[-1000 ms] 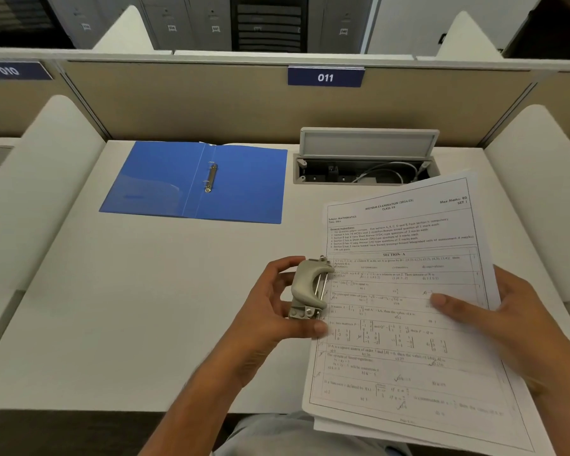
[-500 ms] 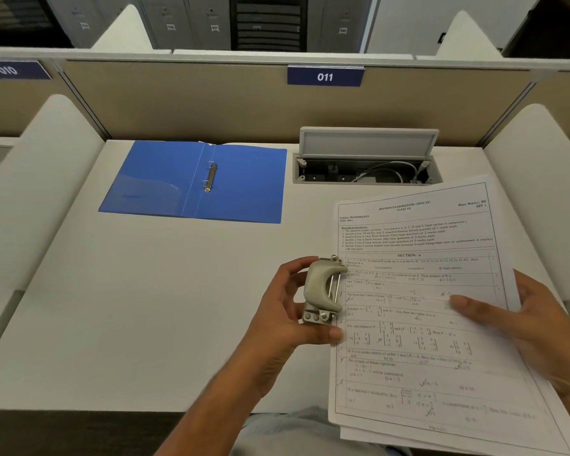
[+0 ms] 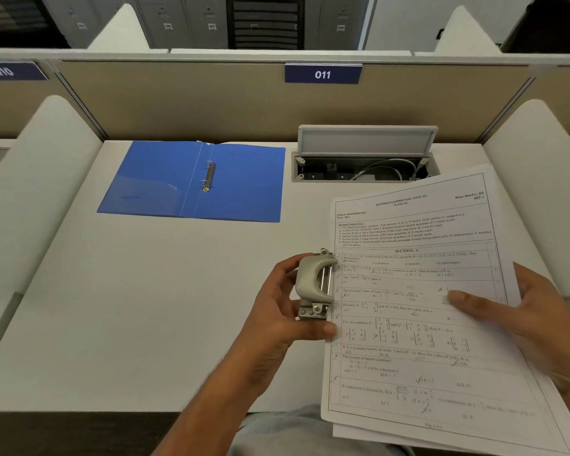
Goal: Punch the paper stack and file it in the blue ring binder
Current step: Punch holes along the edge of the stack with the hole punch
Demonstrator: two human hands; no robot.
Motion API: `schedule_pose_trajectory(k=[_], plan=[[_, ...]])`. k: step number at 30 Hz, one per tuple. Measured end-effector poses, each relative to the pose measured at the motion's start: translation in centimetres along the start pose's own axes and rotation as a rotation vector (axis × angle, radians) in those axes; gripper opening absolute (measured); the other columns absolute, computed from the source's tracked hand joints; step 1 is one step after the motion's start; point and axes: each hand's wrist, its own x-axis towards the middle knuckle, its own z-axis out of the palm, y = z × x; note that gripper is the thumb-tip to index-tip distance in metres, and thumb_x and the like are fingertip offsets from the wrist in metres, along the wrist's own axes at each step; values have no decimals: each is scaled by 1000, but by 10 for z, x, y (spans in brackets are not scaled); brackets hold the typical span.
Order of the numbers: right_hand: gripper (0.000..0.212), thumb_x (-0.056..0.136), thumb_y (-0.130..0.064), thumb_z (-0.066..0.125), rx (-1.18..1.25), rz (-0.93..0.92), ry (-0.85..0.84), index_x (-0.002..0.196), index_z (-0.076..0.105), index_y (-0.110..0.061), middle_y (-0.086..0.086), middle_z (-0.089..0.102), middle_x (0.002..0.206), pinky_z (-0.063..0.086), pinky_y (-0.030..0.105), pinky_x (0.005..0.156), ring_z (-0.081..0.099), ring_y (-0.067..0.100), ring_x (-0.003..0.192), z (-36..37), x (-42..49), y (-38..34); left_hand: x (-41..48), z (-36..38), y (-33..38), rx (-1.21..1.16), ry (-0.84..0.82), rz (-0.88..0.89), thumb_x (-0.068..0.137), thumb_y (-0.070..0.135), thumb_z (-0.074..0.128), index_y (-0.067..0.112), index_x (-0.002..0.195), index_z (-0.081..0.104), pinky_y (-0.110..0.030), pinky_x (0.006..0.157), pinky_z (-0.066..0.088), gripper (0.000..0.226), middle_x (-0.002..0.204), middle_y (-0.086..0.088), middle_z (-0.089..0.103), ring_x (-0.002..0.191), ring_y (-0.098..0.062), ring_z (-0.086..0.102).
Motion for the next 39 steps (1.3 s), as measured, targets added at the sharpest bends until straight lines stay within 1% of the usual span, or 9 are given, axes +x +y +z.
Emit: schedule_pose_trajectory(k=[3, 6, 9, 15, 21, 26, 30, 34, 39], plan=[[44, 67, -15, 84, -13, -7, 1, 110, 79, -20, 3, 85, 104, 69, 40, 69, 84, 27, 86, 2, -1, -2, 0, 0, 0, 22, 16, 12, 72, -15, 86, 24, 142, 56, -56, 101, 60, 86, 143, -2, 66, 125, -33, 70], [42, 67, -16, 85, -23, -17, 0, 109, 80, -22, 2, 85, 105, 69, 39, 69, 84, 26, 87, 3, -3, -5, 0, 1, -1, 40, 34, 22, 73, -14, 86, 23, 142, 56, -55, 99, 61, 84, 141, 0, 66, 122, -32, 71], [40, 68, -16, 84, -30, -32, 2, 108, 80, -23, 0, 85, 104, 67, 32, 65, 84, 23, 86, 3, -3, -8, -1, 2, -2, 44, 37, 25, 74, -14, 86, 23, 142, 55, -55, 97, 62, 84, 141, 0, 66, 121, -31, 71], [35, 68, -15, 84, -24, -21, 7, 99, 82, -31, -1, 86, 101, 67, 30, 63, 84, 23, 83, 8, -5, -11, -2, 0, -1, 54, 37, 38, 75, -17, 83, 24, 142, 56, -56, 97, 62, 83, 141, 2, 66, 122, -31, 71], [42, 69, -13, 83, -21, -15, 1, 110, 78, -20, 0, 86, 99, 66, 28, 59, 83, 23, 81, 12, -7, -11, -3, 2, 0, 85, 27, 58, 79, -19, 78, 27, 141, 57, -58, 96, 62, 80, 143, 6, 65, 119, -32, 72], [44, 68, -15, 84, -31, -18, 7, 111, 78, -21, -1, 86, 100, 67, 31, 64, 84, 23, 83, 13, -6, -8, -2, 1, 1, 102, 11, 55, 82, -20, 74, 29, 141, 56, -63, 97, 59, 79, 144, 7, 64, 121, -35, 71], [42, 70, -14, 83, -19, -41, 11, 111, 77, -22, -3, 86, 100, 66, 27, 63, 83, 20, 84, 17, -8, -8, -1, 0, 1, 71, 2, 48, 82, -22, 73, 28, 142, 55, -59, 98, 60, 80, 144, 6, 64, 121, -37, 71], [41, 73, -11, 82, -9, -47, 17, 112, 77, -21, -4, 85, 101, 66, 26, 63, 83, 19, 84, 20, -8, -6, -1, -1, 2, 22, -11, 51, 75, -13, 74, 26, 142, 54, -53, 95, 63, 80, 145, 3, 63, 120, -39, 70], [43, 72, -11, 83, 8, -61, 37, 114, 77, -19, -3, 85, 102, 66, 27, 65, 83, 19, 85, 27, -10, -1, -3, -5, 4, -39, 3, 54, 77, 4, 78, 28, 147, 45, -40, 90, 60, 81, 145, -3, 63, 116, -27, 72]])
